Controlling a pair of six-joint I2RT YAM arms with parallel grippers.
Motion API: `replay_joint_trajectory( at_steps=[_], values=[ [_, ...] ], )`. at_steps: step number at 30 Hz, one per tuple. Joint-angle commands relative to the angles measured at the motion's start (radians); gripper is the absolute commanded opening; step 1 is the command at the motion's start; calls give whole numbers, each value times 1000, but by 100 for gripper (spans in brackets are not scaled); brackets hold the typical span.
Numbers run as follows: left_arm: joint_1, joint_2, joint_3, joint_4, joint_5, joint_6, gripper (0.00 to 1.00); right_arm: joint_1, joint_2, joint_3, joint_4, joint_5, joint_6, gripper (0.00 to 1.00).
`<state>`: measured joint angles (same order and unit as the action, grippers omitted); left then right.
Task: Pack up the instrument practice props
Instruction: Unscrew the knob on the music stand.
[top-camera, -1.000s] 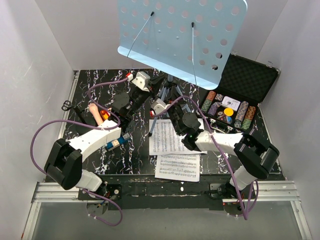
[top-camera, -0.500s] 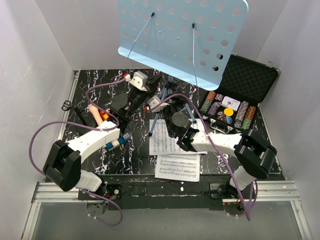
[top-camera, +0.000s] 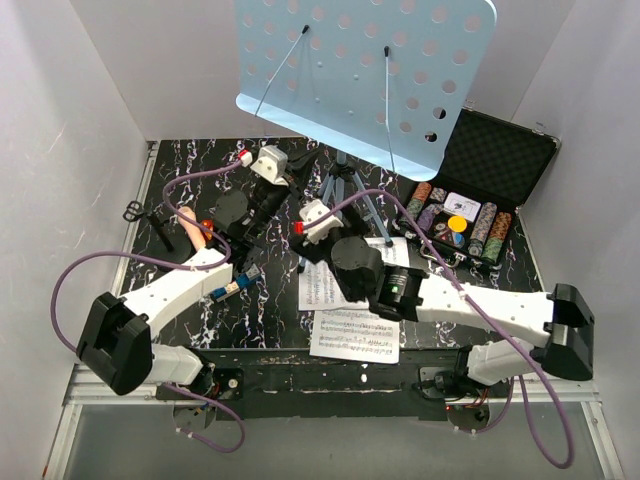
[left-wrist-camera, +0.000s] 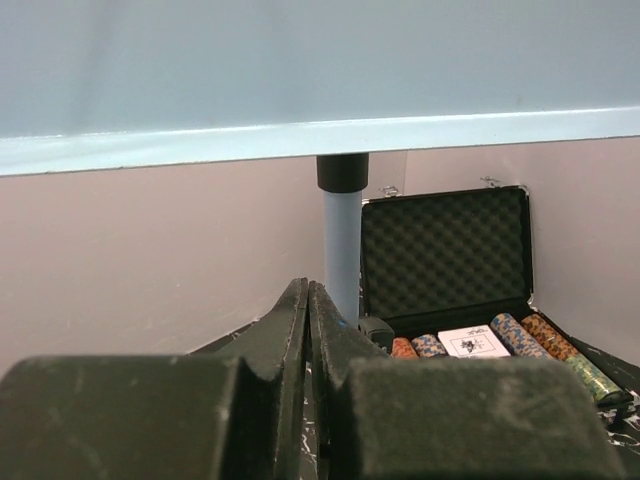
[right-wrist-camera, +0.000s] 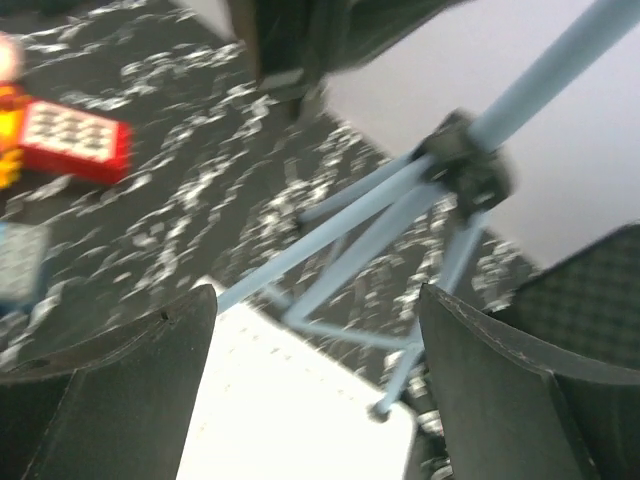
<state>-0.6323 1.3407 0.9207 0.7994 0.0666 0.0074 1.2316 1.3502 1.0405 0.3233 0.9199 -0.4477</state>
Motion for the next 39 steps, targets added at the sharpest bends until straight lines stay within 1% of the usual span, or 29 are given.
replay_joint_trajectory(
  at_steps=[1, 3, 5, 7, 10, 12, 15, 16, 17, 20, 23, 26, 27, 29, 32, 36, 39],
  values=[
    [-3, -72, -34, -29, -31, 8, 0, 34, -77, 32, -560, -155, 657, 89],
    [-3, -90, -42, -38, -36, 6, 0, 34, -124, -26, -589, -289, 833, 90],
    [-3, -110, -49, -49, -40, 2, 0, 29, -172, -97, -567, -390, 990, 90],
    [-3, -132, -55, -63, -47, 2, 0, 11, -235, -180, -488, -490, 1110, 90],
    [-4, -161, -66, -80, -53, 0, 0, -35, -334, -288, -348, -567, 1291, 90],
    [-4, -178, -71, -92, -51, 0, 0, -95, -411, -362, -242, -587, 1415, 90],
    [-3, -195, -77, -108, -53, 0, 0, -242, -505, -457, -92, -654, 1552, 90],
    [-4, -196, -75, -111, -53, -30, 0, -303, -516, -461, -75, -688, 1592, 90],
    [-3, -198, -74, -114, -53, -30, 0, -358, -520, -456, -57, -723, 1618, 90],
    [-3, -192, -68, -112, -51, -41, 0, -525, -476, -393, -40, -852, 1667, 89],
    [-3, -184, -66, -115, -51, -46, 0, -650, -399, -350, -1, -946, 1744, 88],
    [-4, -178, -69, -112, -50, -46, 0, -716, -321, -373, 147, -998, 1877, 87],
    [-4, -176, -71, -109, -50, -44, 0, -724, -292, -373, 192, -1018, 1923, 86],
    [-4, -170, -77, -100, -53, -43, 0, -730, -223, -344, 261, -1047, 1961, 85],
    [-3, -163, -79, -92, -50, -40, 0, -730, -155, -300, 299, -1063, 1998, 84],
    [-3, -158, -77, -88, -39, -40, 0, -728, -108, -303, 407, -1043, 2041, 84],
    [-3, -152, -75, -85, -31, -41, 0, -727, -85, -300, 453, -1032, 2061, 84]
  ],
)
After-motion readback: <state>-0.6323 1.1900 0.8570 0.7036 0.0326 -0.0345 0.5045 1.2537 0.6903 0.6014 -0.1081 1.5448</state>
